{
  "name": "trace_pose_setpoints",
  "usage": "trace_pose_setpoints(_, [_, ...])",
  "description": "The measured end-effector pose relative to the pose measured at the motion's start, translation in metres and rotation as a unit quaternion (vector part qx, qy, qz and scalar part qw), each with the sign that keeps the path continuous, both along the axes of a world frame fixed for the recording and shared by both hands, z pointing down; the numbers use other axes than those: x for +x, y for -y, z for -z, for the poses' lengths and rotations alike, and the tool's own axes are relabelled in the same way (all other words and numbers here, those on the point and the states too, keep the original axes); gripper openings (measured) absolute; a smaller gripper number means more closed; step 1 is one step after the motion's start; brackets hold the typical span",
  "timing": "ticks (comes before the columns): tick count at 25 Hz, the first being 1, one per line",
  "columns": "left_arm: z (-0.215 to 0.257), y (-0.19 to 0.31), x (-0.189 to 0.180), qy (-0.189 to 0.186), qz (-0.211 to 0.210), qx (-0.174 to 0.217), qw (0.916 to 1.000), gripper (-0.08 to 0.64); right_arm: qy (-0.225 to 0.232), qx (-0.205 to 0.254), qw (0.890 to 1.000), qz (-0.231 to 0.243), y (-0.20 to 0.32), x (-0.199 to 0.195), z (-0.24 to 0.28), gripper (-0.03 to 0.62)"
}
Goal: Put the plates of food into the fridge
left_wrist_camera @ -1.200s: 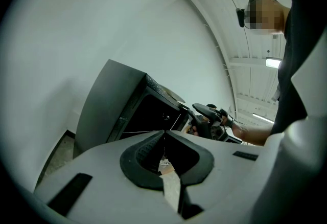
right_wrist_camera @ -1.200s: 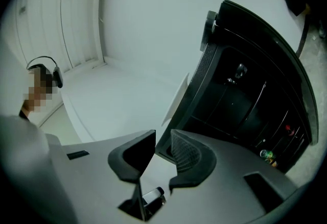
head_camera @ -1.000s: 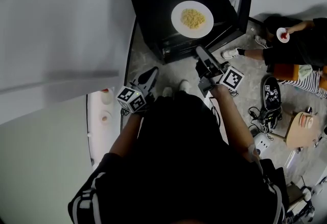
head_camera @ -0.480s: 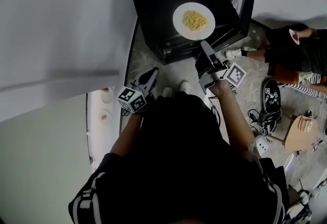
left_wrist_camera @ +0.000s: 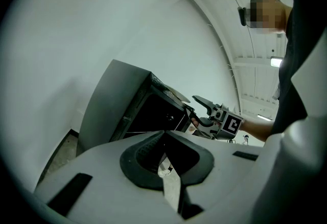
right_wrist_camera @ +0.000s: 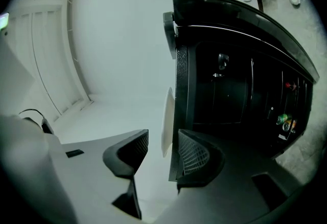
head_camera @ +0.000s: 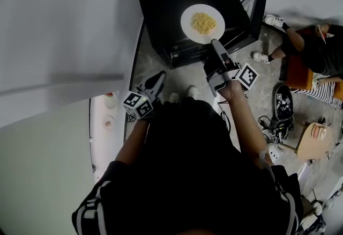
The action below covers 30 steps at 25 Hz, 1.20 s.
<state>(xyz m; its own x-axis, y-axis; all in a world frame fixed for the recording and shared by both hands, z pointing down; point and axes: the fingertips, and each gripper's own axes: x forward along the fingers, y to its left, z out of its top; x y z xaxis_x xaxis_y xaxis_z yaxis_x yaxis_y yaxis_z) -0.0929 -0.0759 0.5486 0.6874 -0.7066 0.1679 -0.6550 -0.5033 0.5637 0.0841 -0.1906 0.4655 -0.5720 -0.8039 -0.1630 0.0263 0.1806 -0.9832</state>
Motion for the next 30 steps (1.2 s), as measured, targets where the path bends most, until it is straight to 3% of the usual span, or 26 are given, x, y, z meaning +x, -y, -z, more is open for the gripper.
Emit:
trace_pose_setpoints(13, [0.002,-0.006,-0.002,0.001,0.01,-0.004,0.9999,0.021,0.012,-0.008,1.0,0.009,0.006,-0.004,0.006,0.171])
trace_pose_setpoints(21, [0.003,-0.011,0.0,0.002,0.013,-0.002,0.9999,0.021,0.017,-0.022,1.0,0.008,0.005,-0.001,0.004,0.064])
trace_pose_setpoints(30, [0.0,-0.01,-0.003,0.004,0.013,-0.007,0.9999,0.021,0.023,-0.029,0.999,0.014,0.005,0.0,0.003,0.057])
